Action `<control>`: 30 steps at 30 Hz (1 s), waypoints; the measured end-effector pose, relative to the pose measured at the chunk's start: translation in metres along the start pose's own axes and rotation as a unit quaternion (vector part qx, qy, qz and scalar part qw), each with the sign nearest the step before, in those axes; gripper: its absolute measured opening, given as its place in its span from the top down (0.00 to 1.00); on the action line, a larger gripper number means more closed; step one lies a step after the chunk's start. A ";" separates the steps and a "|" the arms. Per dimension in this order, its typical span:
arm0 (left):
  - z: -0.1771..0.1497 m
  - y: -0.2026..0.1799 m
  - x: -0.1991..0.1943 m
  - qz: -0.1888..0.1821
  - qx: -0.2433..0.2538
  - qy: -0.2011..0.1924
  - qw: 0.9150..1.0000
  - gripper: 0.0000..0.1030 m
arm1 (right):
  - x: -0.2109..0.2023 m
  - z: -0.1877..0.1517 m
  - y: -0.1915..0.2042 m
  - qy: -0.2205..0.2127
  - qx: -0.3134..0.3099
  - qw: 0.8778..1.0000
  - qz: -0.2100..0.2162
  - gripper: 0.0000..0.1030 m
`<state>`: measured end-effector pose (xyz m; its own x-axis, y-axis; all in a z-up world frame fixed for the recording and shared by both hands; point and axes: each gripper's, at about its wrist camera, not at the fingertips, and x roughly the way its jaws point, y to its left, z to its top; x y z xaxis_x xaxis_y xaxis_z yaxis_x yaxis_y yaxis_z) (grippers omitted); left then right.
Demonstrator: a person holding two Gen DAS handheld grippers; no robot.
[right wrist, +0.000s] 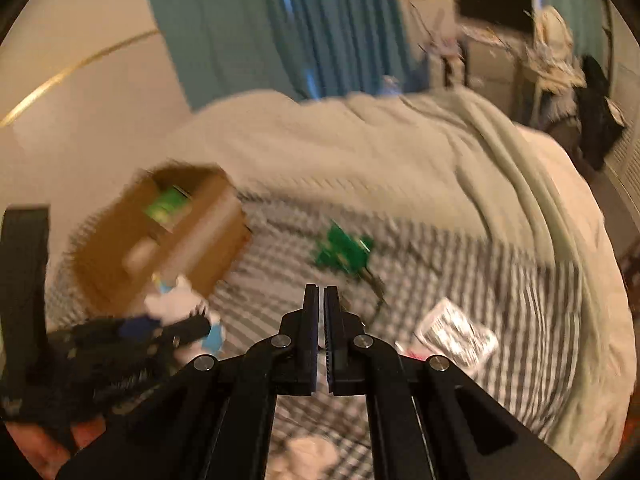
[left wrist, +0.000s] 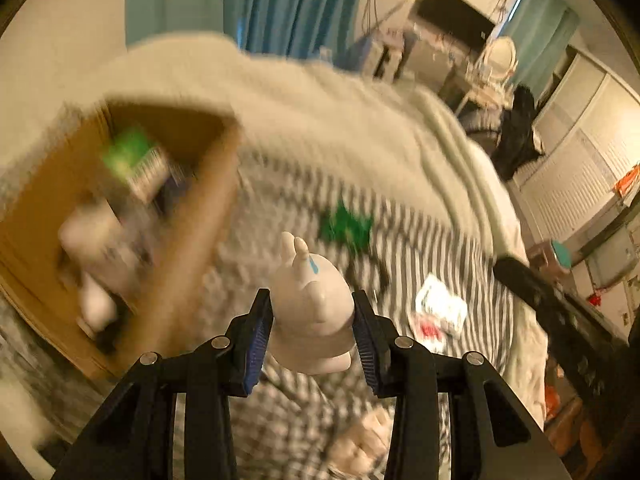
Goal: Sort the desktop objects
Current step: 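Carry the plush bunny into the cardboard box and open the left gripper, then grasp the white lace cloth with the left gripper while the right grasps the red-and-white sachet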
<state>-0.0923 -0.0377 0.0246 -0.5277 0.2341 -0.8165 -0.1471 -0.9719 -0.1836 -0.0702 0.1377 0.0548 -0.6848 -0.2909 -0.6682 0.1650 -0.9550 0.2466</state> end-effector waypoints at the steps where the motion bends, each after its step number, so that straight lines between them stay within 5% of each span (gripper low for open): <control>1: 0.014 0.006 -0.010 0.000 -0.001 -0.007 1.000 0.61 | -0.004 0.010 0.009 -0.003 -0.008 1.000 0.006 0.98; 5: 0.066 0.037 -0.045 0.022 0.005 -0.033 0.999 0.61 | -0.015 0.057 0.056 -0.015 -0.067 0.997 0.026 0.98; 9: 0.085 0.066 -0.053 0.055 0.024 -0.046 0.997 0.61 | -0.009 0.086 0.088 -0.017 -0.095 0.995 0.035 0.98; 19: 0.062 0.125 0.007 0.060 -0.037 0.018 0.997 0.61 | 0.073 0.056 0.104 0.055 -0.063 0.995 0.050 0.94; 21: 0.061 0.137 0.006 0.059 -0.049 0.017 0.997 0.55 | 0.080 0.054 0.118 0.057 -0.069 0.994 0.065 0.77; 22: 0.062 0.140 0.002 0.057 -0.048 0.013 0.997 0.42 | 0.080 0.054 0.126 0.056 -0.078 0.993 0.067 0.64; 23: 0.062 0.141 -0.003 0.063 -0.045 0.003 0.997 0.26 | 0.080 0.054 0.132 0.053 -0.090 0.992 0.066 0.61; 25: 0.062 0.141 -0.013 0.083 -0.040 -0.026 0.995 0.16 | 0.080 0.054 0.140 0.050 -0.114 0.990 0.063 0.61; 30: 0.060 0.126 -0.027 0.089 -0.042 -0.050 0.994 0.15 | 0.080 0.049 0.118 0.053 -0.102 0.993 0.028 0.58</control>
<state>-0.1467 -0.1653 0.0559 -0.6204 0.0558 -0.7823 0.0232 -0.9957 -0.0895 -0.1402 0.0048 0.0653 -0.5934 -0.3387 -0.7302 0.3490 -0.9257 0.1459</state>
